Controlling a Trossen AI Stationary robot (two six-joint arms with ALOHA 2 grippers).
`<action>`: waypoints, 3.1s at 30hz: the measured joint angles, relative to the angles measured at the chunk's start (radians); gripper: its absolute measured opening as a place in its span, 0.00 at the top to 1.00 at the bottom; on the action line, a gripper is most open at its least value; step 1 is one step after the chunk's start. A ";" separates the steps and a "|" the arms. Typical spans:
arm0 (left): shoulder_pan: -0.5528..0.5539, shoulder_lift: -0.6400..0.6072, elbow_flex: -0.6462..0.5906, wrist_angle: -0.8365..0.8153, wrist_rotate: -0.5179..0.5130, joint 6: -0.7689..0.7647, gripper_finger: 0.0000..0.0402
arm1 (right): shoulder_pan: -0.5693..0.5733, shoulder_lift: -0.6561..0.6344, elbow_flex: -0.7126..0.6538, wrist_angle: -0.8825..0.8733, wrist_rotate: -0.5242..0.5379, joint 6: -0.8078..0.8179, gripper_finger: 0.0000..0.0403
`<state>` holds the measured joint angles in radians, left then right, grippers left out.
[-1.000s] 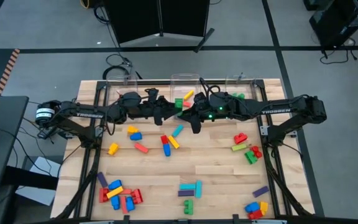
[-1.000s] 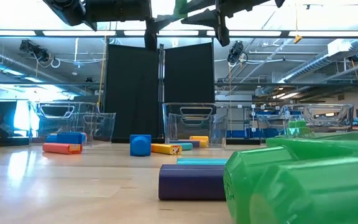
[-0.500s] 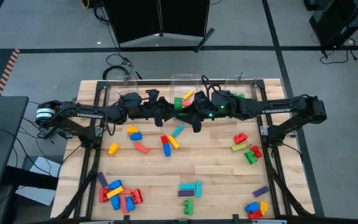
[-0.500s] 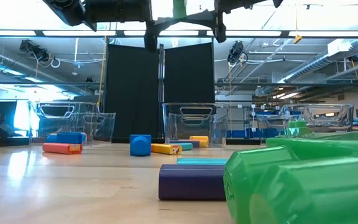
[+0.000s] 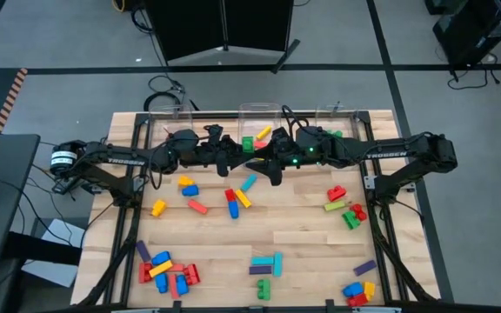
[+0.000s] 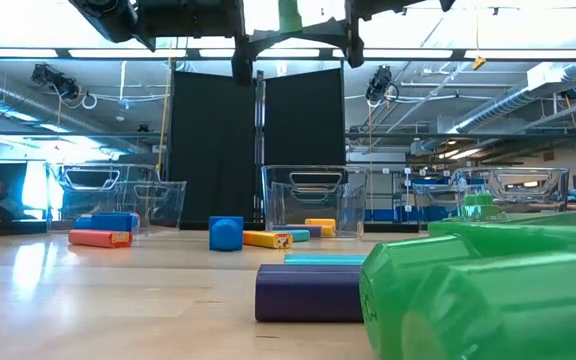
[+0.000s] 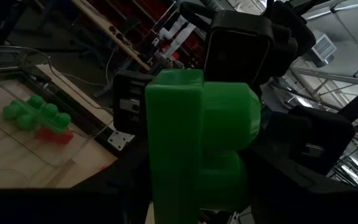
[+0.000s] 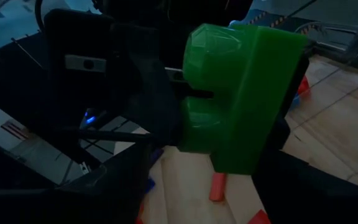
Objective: Sort blocks by size
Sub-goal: Put the green 2 stud game piece into the right transparent bin
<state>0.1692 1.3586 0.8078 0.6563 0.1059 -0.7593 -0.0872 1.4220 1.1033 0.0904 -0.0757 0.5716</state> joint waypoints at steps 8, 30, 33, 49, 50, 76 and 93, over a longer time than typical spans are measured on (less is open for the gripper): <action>0.001 0.000 0.000 0.003 0.002 0.025 0.43 | 0.003 -0.001 0.000 -0.001 0.000 0.000 0.31; 0.001 0.000 0.000 0.003 0.003 0.023 0.43 | 0.003 -0.001 0.002 -0.021 0.004 0.000 0.33; 0.001 0.000 0.000 0.003 0.010 0.023 0.43 | 0.003 -0.001 0.002 -0.023 0.004 0.000 0.33; 0.001 0.000 0.000 0.003 0.011 -0.003 0.32 | 0.003 -0.001 0.001 -0.086 0.008 0.000 0.53; 0.001 0.000 0.000 0.003 0.011 -0.003 0.33 | 0.003 -0.001 0.001 -0.097 0.008 0.000 0.56; 0.008 0.000 0.000 -0.293 0.024 0.126 0.97 | 0.099 -0.001 0.000 -0.589 0.084 0.050 0.97; -0.136 -0.291 0.002 -0.910 -0.328 0.006 1.00 | 0.196 -0.001 0.000 -0.734 0.138 0.064 0.95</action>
<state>0.0336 1.0678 0.8097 -0.2536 -0.2223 -0.7532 0.1091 1.4212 1.1030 -0.6438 0.0624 0.6359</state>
